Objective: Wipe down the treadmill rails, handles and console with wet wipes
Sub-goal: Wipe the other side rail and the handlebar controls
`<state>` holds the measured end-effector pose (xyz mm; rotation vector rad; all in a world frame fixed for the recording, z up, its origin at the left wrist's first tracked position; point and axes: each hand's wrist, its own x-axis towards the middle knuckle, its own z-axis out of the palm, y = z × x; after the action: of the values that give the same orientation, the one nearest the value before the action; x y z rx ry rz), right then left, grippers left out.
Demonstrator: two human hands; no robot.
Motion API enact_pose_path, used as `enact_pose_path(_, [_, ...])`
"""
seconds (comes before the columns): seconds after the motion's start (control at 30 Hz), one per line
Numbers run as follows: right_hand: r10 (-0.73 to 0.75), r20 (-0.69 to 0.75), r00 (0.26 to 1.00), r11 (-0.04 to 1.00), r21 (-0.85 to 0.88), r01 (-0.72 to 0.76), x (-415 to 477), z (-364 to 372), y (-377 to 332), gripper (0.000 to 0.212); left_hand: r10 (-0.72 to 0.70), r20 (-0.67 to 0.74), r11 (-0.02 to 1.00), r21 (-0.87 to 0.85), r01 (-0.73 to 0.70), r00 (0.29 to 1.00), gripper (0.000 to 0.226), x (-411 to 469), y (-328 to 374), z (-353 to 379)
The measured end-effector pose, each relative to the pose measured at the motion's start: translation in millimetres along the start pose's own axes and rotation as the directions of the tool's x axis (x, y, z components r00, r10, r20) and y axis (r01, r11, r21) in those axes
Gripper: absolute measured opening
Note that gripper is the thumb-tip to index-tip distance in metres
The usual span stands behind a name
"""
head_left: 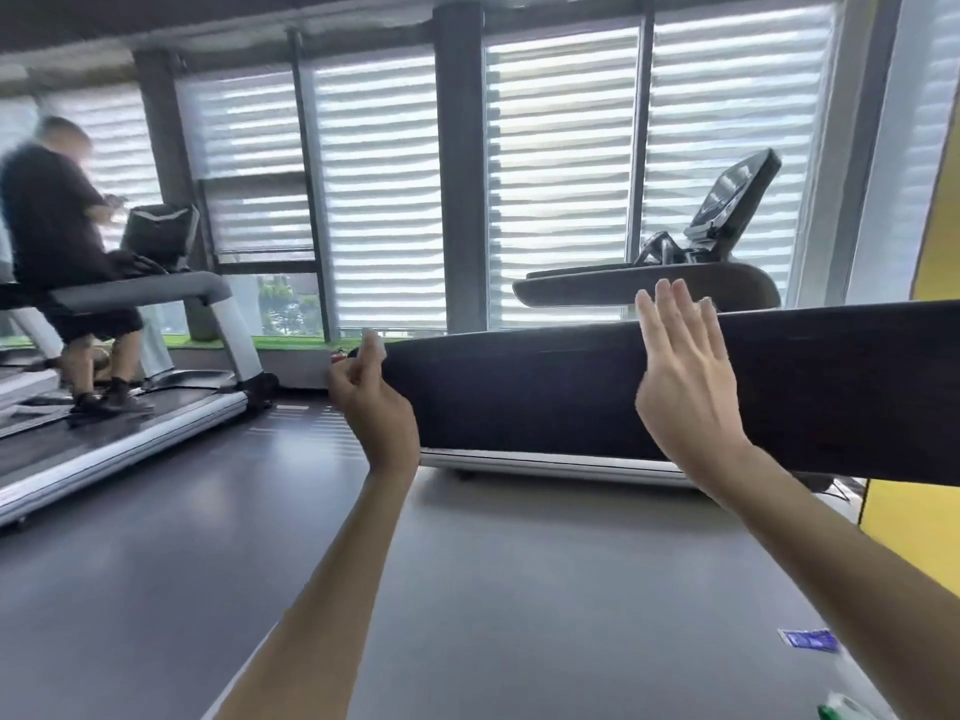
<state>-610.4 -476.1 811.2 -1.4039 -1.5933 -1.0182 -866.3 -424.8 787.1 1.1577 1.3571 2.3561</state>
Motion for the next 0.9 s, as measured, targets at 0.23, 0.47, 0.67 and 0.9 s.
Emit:
enact_pose_path(0.23, [0.030,-0.046,0.998,0.999,-0.021,-0.031,10.9,-1.0,11.1,0.061,0.022,-0.216,0.996,-0.085,-0.042,0.976,0.042,-10.4,-1.8,32.9])
enact_pose_path(0.47, [0.007,-0.155,0.988,0.999,-0.038,-0.013,11.1,8.6,13.7,0.054,0.524,0.100,0.851,-0.059,-0.521,0.846,0.039,-87.4,16.3,74.3])
enact_pose_path(0.67, [0.066,-0.167,0.984,0.997,-0.031,-0.072,10.1,10.6,10.5,0.045,0.552,0.062,0.826,0.094,-0.556,0.831,0.038,-39.6,-12.2,42.5])
enact_pose_path(0.9, [0.048,-0.166,0.985,0.996,-0.065,-0.060,8.5,8.8,9.8,0.047,0.284,-0.141,0.958,0.094,-0.273,0.948,0.040,-22.9,-9.0,31.7])
